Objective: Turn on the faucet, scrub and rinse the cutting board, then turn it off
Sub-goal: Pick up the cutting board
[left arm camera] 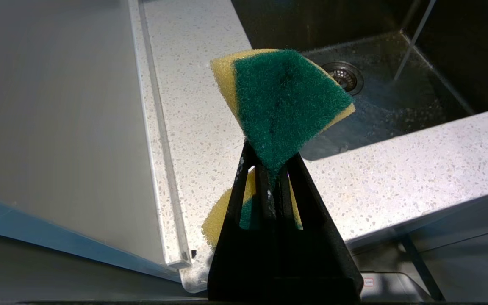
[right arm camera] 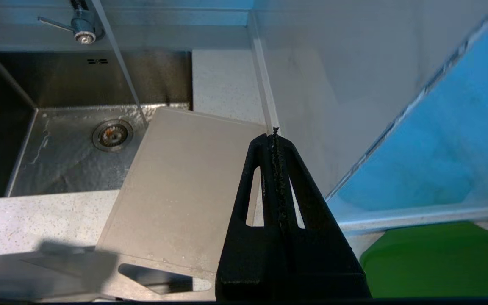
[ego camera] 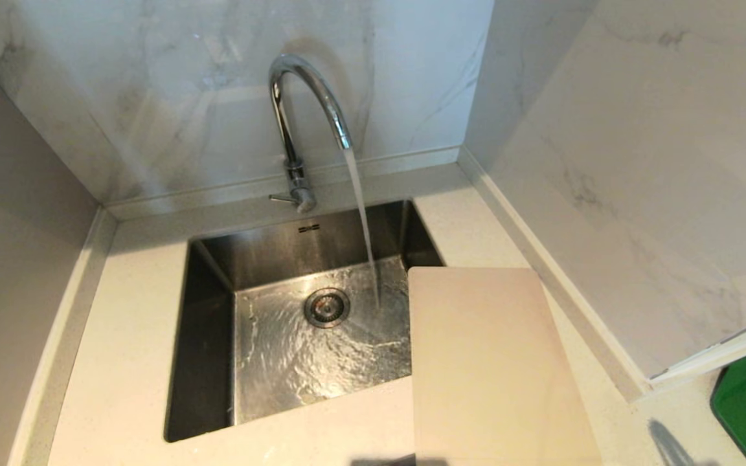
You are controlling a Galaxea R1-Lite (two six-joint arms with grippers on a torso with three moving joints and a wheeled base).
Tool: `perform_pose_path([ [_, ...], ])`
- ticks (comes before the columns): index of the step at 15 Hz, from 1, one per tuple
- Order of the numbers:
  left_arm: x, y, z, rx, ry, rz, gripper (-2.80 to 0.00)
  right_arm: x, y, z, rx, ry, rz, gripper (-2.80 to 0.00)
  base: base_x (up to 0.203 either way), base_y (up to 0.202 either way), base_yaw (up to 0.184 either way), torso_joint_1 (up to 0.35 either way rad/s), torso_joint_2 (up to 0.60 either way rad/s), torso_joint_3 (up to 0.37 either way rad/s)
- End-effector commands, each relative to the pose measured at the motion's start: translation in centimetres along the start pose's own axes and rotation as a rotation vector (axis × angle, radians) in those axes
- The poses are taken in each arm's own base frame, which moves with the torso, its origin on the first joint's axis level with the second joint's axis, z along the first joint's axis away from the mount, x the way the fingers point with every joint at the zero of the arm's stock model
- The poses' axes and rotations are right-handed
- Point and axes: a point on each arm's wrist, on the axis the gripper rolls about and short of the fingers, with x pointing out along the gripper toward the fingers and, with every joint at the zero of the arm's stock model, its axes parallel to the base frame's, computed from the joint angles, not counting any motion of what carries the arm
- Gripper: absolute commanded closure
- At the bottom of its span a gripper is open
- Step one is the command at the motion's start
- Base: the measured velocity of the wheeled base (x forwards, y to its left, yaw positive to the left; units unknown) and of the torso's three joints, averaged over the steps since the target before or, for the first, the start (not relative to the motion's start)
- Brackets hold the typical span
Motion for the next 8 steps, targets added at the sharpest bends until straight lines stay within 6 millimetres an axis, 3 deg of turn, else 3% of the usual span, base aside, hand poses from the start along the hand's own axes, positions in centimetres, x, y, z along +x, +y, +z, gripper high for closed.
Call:
perform_pose_path([
  [1,0.0,0.0,0.0,0.0,-0.002,0.001,0.0,2.5,-0.6,2.6,-0.006,0.094,0.026,0.0,0.0,0.0,0.0,0.0,0.0,0.0],
  [4,0.0,0.0,0.0,0.0,-0.002,0.001,0.0,5.3,-0.9,3.5,0.005,0.198,0.07,0.0,0.0,0.0,0.0,0.0,0.0,0.0],
  [8,0.0,0.0,0.0,0.0,-0.002,0.001,0.0,8.4,-0.9,2.0,0.061,0.4,0.192,0.0,0.0,0.0,0.0,0.0,0.0,0.0],
])
